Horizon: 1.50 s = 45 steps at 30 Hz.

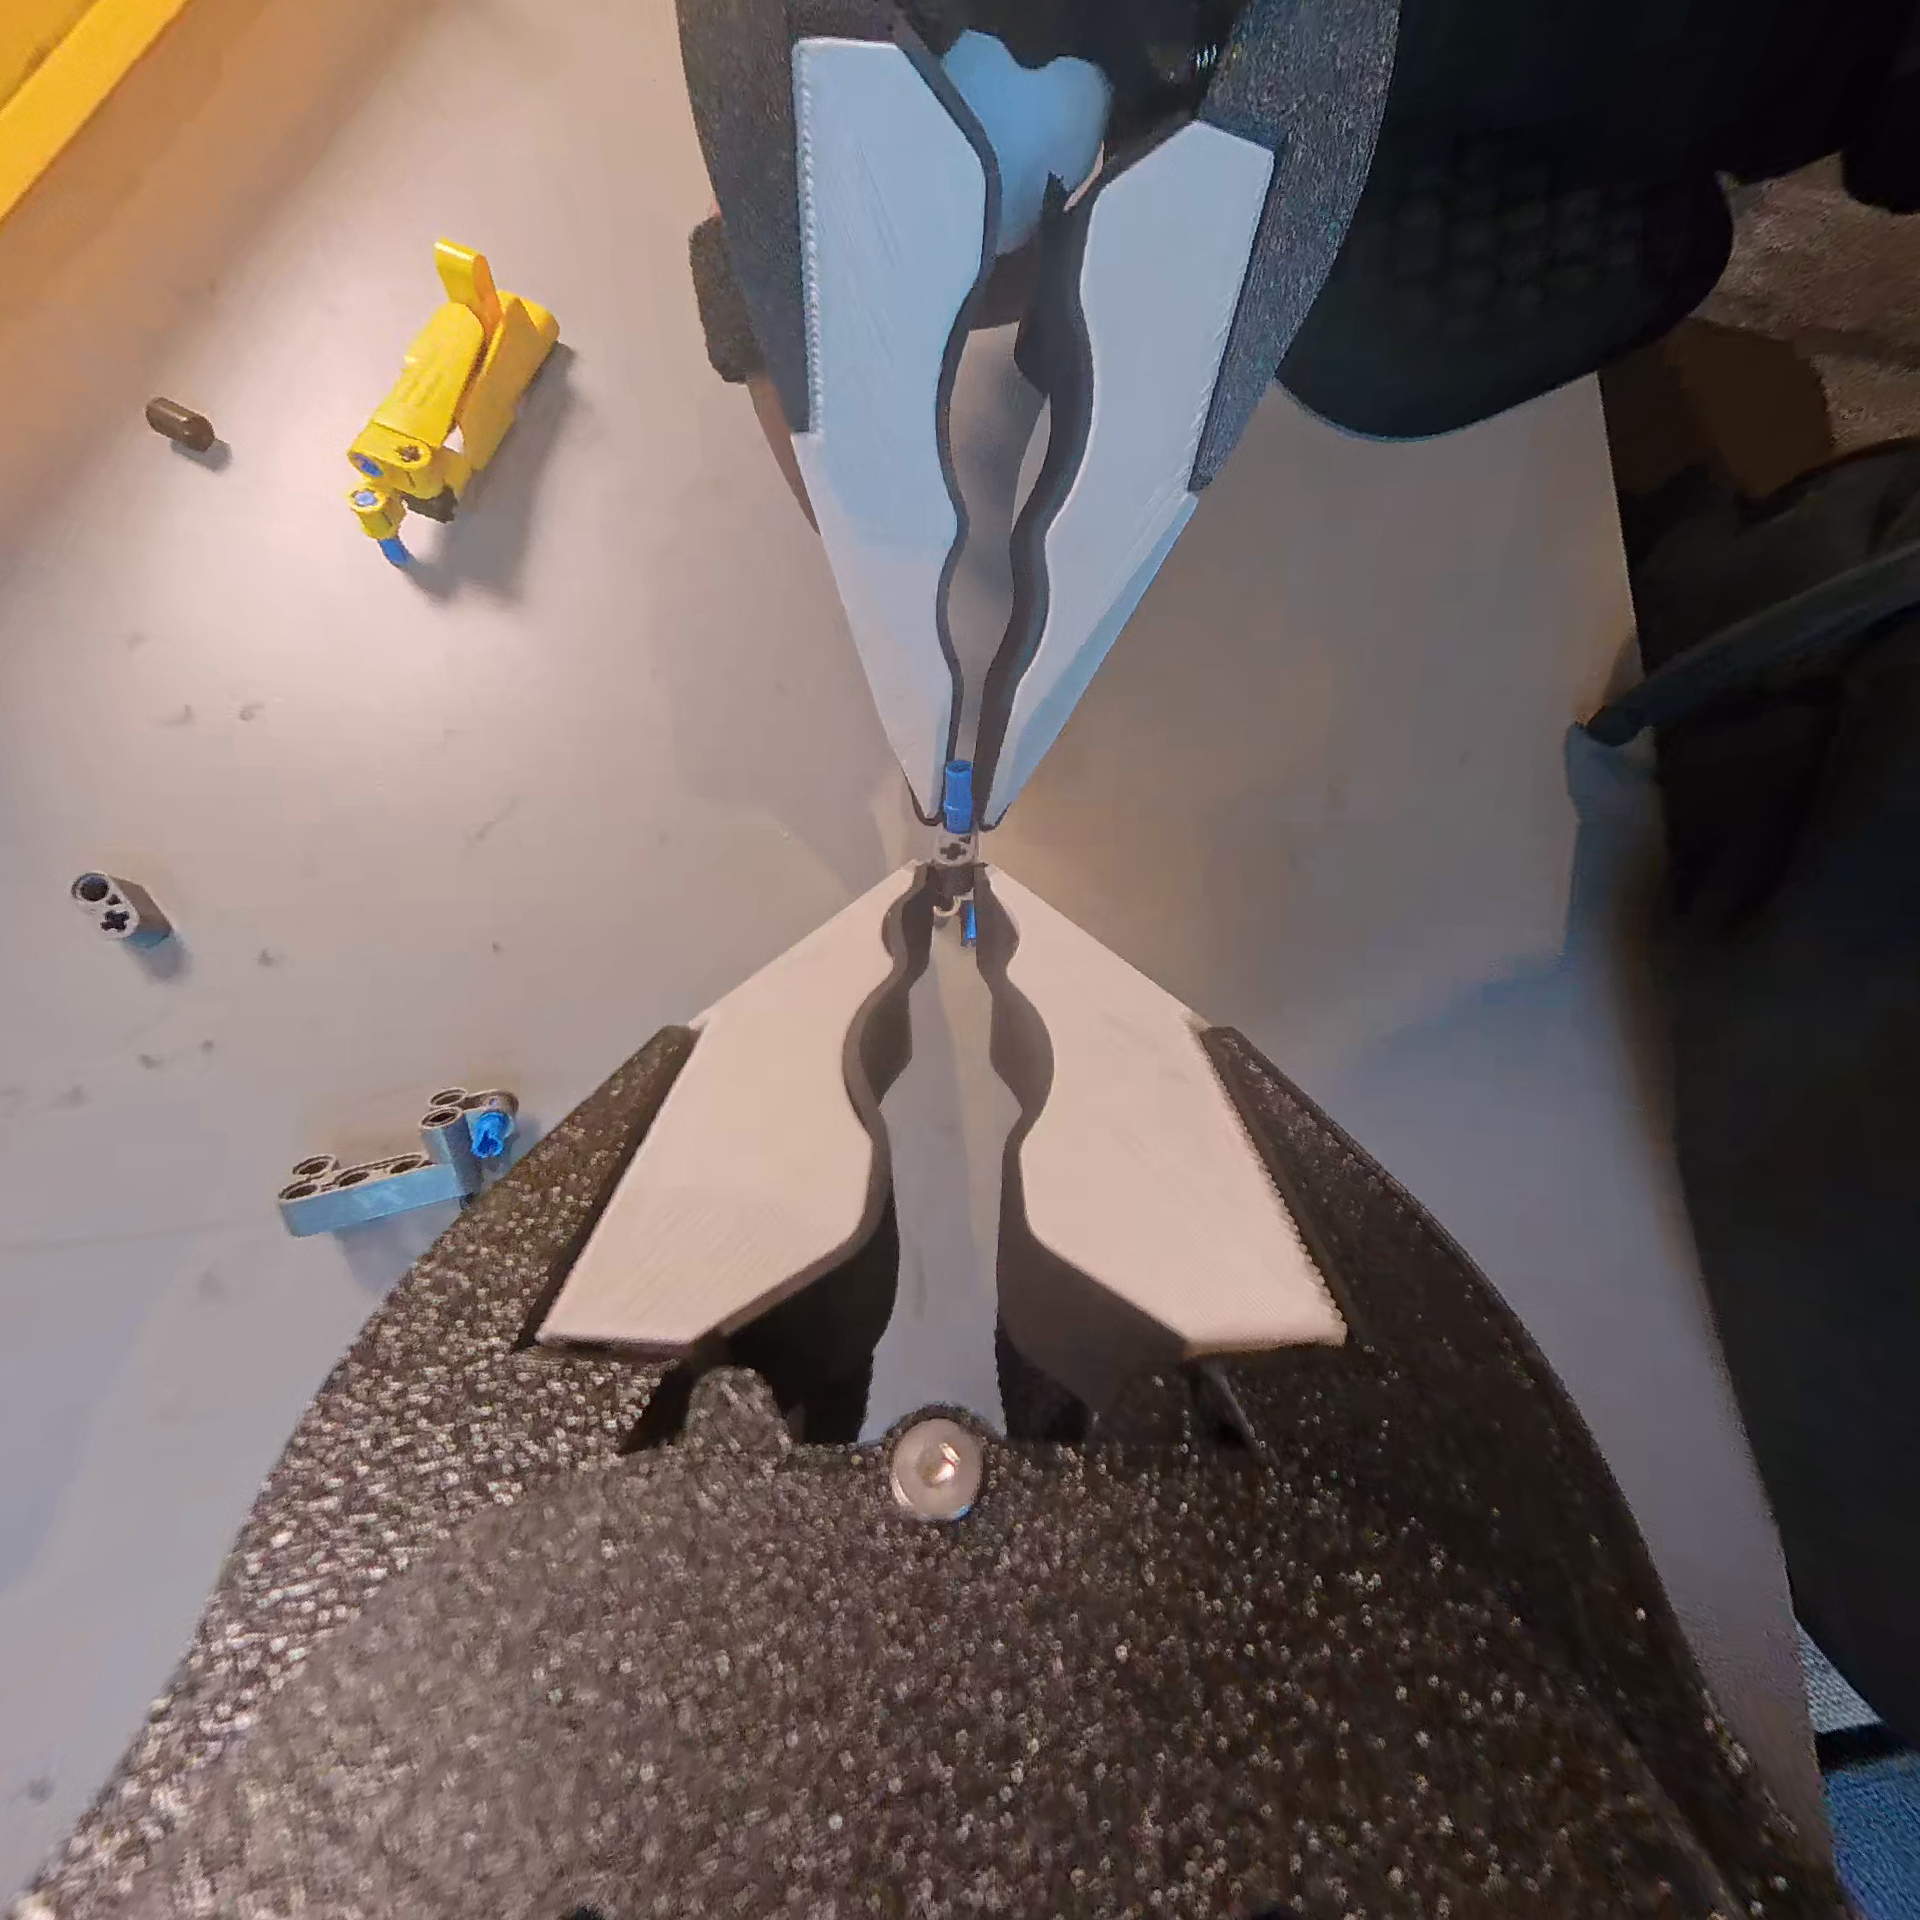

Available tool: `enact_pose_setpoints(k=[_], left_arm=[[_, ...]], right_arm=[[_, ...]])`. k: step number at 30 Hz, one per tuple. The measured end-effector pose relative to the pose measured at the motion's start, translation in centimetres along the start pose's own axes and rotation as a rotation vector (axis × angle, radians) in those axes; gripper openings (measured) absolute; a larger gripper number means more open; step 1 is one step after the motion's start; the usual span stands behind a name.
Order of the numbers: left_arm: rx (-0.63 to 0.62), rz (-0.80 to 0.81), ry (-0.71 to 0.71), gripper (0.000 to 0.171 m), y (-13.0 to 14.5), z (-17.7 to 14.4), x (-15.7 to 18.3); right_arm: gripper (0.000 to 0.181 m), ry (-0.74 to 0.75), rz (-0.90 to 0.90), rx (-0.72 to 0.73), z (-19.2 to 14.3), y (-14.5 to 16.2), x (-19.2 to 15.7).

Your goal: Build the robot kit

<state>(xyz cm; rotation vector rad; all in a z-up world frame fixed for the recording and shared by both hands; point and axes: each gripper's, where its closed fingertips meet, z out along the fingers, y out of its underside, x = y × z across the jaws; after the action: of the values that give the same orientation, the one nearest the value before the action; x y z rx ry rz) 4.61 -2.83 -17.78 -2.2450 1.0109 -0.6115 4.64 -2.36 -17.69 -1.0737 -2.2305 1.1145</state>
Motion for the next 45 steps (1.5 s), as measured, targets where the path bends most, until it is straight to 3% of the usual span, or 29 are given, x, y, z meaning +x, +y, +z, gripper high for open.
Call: enact_pose_setpoints(k=[10,25,45], left_arm=[[0.062,0.056,0.067,0.007,0.2,0.7,-0.6],[0.122,0.122,0.137,0.007,0.7,1.1,-0.3],[0.002,0.19,0.134,0.007,1.8,2.1,-0.3]], right_arm=[[0.008,0.032,0.009,0.023,-0.7,-0.5,0.7],[0.006,-0.036,0.049,-0.113,0.0,0.5,0.1],[0.004,-0.019,0.085,-0.372,0.9,1.6,-0.2]])
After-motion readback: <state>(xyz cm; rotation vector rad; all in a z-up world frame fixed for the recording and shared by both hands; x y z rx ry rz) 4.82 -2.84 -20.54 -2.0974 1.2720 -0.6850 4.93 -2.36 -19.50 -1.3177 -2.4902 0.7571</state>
